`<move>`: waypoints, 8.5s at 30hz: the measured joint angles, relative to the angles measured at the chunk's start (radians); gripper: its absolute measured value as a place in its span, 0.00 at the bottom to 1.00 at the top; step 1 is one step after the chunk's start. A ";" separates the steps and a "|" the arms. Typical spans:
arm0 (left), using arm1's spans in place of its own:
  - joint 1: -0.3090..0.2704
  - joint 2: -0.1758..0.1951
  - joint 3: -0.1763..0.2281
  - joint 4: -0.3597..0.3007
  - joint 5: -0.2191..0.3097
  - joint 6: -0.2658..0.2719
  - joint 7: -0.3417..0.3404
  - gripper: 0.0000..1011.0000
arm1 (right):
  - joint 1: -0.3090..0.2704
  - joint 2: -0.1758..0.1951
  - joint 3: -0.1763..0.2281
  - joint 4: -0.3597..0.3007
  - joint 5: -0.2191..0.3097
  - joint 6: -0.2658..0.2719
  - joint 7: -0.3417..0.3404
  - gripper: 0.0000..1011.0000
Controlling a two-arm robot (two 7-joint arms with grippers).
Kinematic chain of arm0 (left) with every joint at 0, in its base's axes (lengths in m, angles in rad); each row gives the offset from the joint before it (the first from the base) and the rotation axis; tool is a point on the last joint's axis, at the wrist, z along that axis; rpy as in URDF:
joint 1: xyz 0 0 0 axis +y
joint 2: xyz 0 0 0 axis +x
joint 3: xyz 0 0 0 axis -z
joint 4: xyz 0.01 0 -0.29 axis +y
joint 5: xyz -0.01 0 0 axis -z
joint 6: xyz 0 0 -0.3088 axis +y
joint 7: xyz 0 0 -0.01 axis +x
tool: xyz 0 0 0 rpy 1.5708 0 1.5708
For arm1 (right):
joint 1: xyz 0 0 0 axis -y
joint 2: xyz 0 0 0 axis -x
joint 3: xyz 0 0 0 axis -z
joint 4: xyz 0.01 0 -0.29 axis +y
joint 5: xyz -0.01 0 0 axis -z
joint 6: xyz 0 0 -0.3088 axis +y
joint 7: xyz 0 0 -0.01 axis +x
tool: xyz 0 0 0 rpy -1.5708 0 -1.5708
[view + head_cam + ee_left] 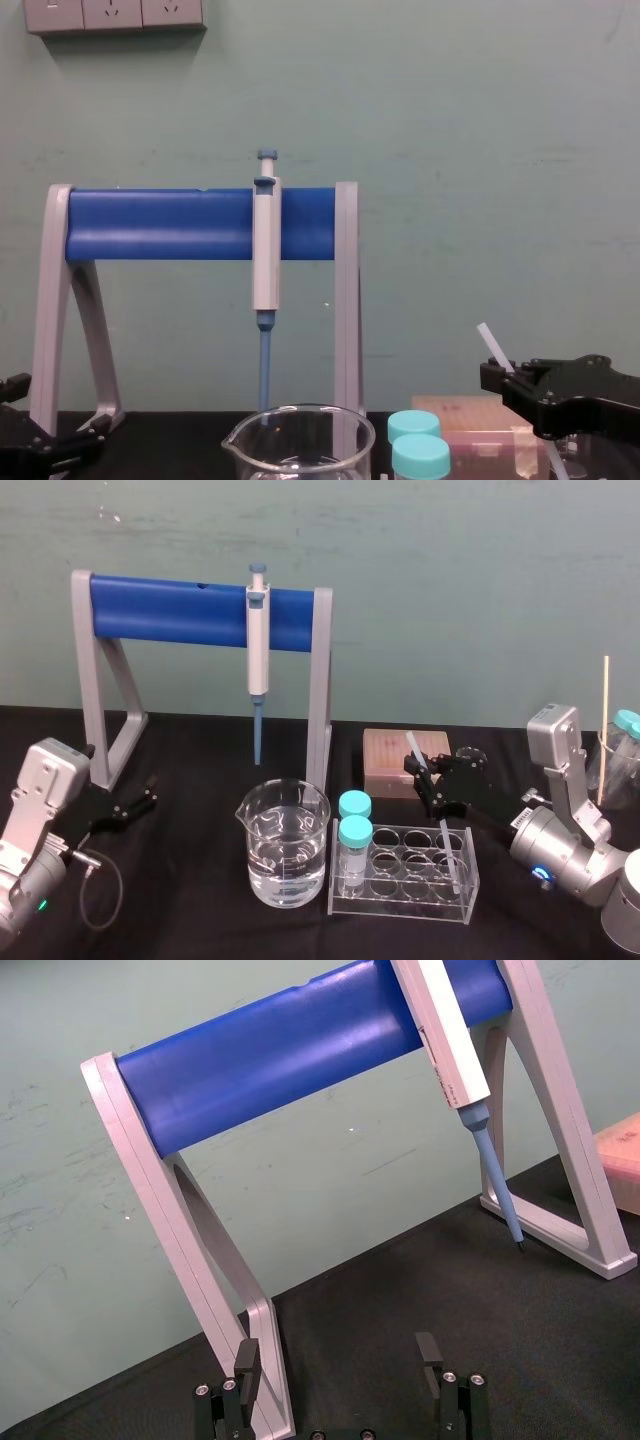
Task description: Pick up the stirring rod with one hand, then place it down.
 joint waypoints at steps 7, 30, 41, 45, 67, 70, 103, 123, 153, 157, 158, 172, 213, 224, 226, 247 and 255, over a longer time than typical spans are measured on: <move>0.000 0.000 0.000 0.000 0.000 0.000 0.000 0.99 | 0.000 0.000 0.000 0.000 0.000 0.000 0.000 0.07; 0.000 0.000 0.000 0.000 0.000 0.000 0.000 0.99 | -0.034 -0.028 0.071 -0.080 -0.021 -0.080 -0.008 0.07; 0.000 0.000 0.000 0.000 0.000 0.000 0.000 0.99 | -0.032 -0.051 0.101 -0.123 -0.032 -0.144 0.012 0.07; 0.000 0.000 0.000 0.000 0.000 0.000 0.000 0.99 | -0.035 -0.058 0.113 -0.134 -0.073 -0.187 -0.011 0.07; 0.000 0.000 0.000 0.000 0.000 0.000 0.000 0.99 | -0.078 -0.130 0.199 -0.071 -0.095 -0.329 -0.046 0.07; 0.000 0.000 0.000 0.000 0.000 0.000 0.000 0.99 | -0.083 -0.138 0.207 -0.069 -0.096 -0.333 -0.044 0.07; 0.000 0.000 0.000 0.000 0.000 0.000 0.000 0.99 | -0.083 -0.138 0.206 -0.070 -0.097 -0.332 -0.041 0.07; 0.000 0.000 0.000 0.000 0.000 0.000 0.000 0.99 | -0.083 -0.137 0.206 -0.070 -0.098 -0.331 -0.042 0.07; 0.000 0.000 0.000 0.000 0.000 0.000 0.000 0.99 | -0.083 -0.137 0.206 -0.070 -0.098 -0.331 -0.041 0.07; 0.000 0.000 0.000 0.000 0.000 0.000 0.000 0.99 | -0.083 -0.137 0.206 -0.070 -0.098 -0.331 -0.042 0.07; 0.000 0.000 0.000 0.000 0.000 0.000 0.000 0.99 | -0.083 -0.137 0.206 -0.070 -0.098 -0.331 -0.042 0.07; 0.000 0.000 0.000 0.000 0.000 0.000 0.000 0.99 | -0.083 -0.137 0.206 -0.070 -0.098 -0.331 -0.042 0.07; 0.000 0.000 0.000 0.000 0.000 0.000 0.000 0.99 | -0.154 -0.140 0.189 -0.168 -0.111 -0.279 -0.025 0.07; 0.000 0.000 0.000 0.000 0.000 0.000 0.000 0.99 | -0.186 -0.129 0.185 -0.201 -0.134 -0.248 -0.051 0.07; 0.000 0.000 0.000 0.000 0.000 0.000 0.000 0.99 | -0.189 -0.129 0.185 -0.201 -0.136 -0.245 -0.054 0.07; 0.000 0.000 0.000 0.000 0.000 0.000 0.000 0.99 | -0.185 -0.128 0.181 -0.160 -0.148 -0.270 -0.050 0.07; 0.000 0.000 0.000 0.000 0.000 0.000 0.000 0.99 | -0.172 -0.130 0.184 -0.117 -0.150 -0.274 -0.045 0.07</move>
